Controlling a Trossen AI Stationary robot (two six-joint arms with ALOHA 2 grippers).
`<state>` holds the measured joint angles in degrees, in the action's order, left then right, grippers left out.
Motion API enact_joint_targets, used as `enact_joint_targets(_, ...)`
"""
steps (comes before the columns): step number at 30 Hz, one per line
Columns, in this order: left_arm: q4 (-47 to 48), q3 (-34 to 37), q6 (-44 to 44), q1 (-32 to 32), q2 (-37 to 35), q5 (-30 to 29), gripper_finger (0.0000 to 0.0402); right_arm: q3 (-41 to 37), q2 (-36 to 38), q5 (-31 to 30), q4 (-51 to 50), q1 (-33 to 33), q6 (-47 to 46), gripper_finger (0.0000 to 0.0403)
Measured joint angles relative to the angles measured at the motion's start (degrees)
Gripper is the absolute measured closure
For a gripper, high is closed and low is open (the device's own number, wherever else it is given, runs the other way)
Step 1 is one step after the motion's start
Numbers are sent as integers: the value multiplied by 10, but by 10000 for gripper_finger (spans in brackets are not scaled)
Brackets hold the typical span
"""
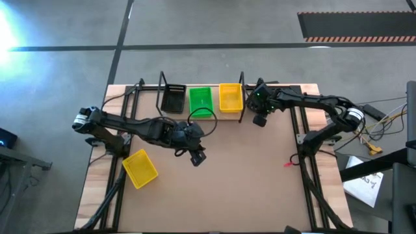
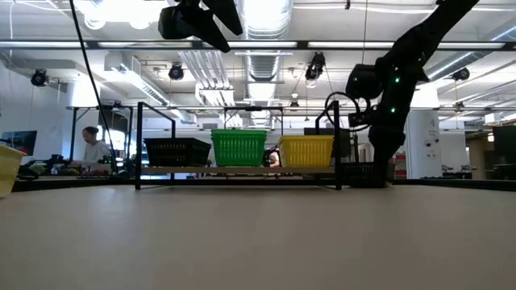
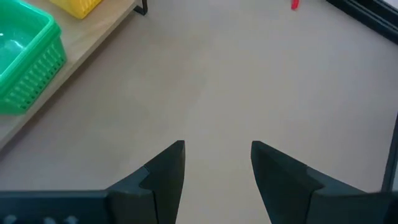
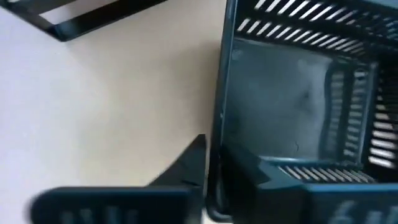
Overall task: Stack baskets on shelf by color
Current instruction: Stack the black basket on the black basket on the shelf
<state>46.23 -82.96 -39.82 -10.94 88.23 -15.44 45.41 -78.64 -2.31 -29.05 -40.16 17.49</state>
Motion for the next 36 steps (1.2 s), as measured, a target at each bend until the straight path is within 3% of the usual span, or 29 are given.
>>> enact_joint_targets(2, 11, 0, 1, 0, -1, 0, 233, 0, 18, -1, -18, 1, -9, 383)
enact_joint_targets(10, 13, 1, 63, 1, -34, -44, 233, 8, 153, -1, -191, 44, -123, 394)
enact_joint_targets(14, 12, 1, 115, 10, -55, -59, 233, 37, 205, 51, -205, 131, -224, 394)
enact_joint_targets(19, 10, 1, 154, 32, -76, -61, 233, 54, 215, 55, -223, 284, -372, 394)
enact_joint_targets(24, 2, 0, 174, 48, -91, -62, 233, 59, 178, 69, -210, 452, -455, 394)
enact_joint_targets(28, -3, 0, 186, 48, -97, -61, 233, 59, 129, 76, -99, 557, -447, 394)
enact_joint_targets(33, -1, 0, 195, 48, -107, -59, 233, 59, 24, 72, 88, 576, -432, 394)
enact_joint_targets(36, 26, 0, 193, 48, -117, -41, 233, 82, -47, 72, 149, 563, -409, 394)
